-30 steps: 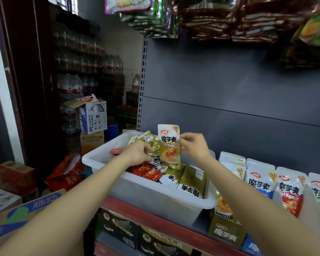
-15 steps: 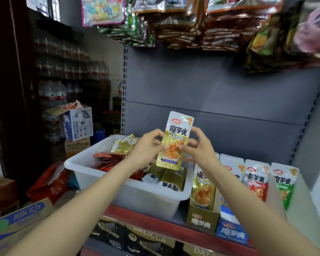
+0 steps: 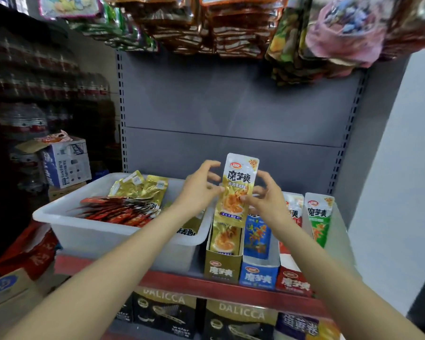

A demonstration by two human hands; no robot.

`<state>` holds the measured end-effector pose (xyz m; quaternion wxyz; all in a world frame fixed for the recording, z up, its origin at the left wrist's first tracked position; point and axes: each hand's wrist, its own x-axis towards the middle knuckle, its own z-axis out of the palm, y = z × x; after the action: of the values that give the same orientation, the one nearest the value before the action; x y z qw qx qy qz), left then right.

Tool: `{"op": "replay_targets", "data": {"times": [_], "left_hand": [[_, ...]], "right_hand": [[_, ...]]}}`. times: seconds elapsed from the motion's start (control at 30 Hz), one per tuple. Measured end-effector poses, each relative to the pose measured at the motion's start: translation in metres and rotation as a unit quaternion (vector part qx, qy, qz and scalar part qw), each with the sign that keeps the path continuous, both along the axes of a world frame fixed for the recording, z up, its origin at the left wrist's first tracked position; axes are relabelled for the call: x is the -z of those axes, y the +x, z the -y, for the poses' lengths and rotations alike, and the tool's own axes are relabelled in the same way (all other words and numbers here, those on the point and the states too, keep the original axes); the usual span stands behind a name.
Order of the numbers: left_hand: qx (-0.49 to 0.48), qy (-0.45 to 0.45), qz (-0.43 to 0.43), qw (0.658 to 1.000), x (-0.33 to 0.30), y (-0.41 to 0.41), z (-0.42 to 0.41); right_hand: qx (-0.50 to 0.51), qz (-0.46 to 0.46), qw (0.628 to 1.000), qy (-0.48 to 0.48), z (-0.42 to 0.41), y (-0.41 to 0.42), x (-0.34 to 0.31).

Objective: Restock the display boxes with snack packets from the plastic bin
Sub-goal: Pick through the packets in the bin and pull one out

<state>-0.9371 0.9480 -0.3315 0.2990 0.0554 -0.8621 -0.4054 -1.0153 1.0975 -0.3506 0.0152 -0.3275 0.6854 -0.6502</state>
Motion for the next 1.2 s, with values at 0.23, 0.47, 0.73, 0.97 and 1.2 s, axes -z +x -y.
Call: {"op": "replay_targets", "data": {"times": [0.23, 0.47, 0.73, 0.97, 1.2], "left_hand": [[-0.039, -0.051, 0.028, 0.998, 0.005, -0.012, 0.005], [-0.034, -0.133, 0.111, 0.984, 0.022, -0.02, 0.01], [-0.052, -0.187, 0.11, 0.975, 0.022, -0.023, 0.009], [-0.057, -0.139, 0.07, 0.986, 0.018, -0.008, 0.032], [-0.12, -0.085, 0.064, 0.987, 0.022, 0.031, 0.101]], "right_hand": [[0.037, -0.075, 0.99, 0.118, 0.007, -0.007, 0.013], [0.087, -0.13, 0.976, 0.149, 0.01, -0.016, 0.011], [0.13, -0.223, 0.923, 0.285, 0.022, -0.022, 0.014], [0.137, -0.287, 0.902, 0.29, 0.036, -0.007, 0.007], [0.025, -0.313, 0.908, 0.276, 0.1, 0.019, -0.006]]}}
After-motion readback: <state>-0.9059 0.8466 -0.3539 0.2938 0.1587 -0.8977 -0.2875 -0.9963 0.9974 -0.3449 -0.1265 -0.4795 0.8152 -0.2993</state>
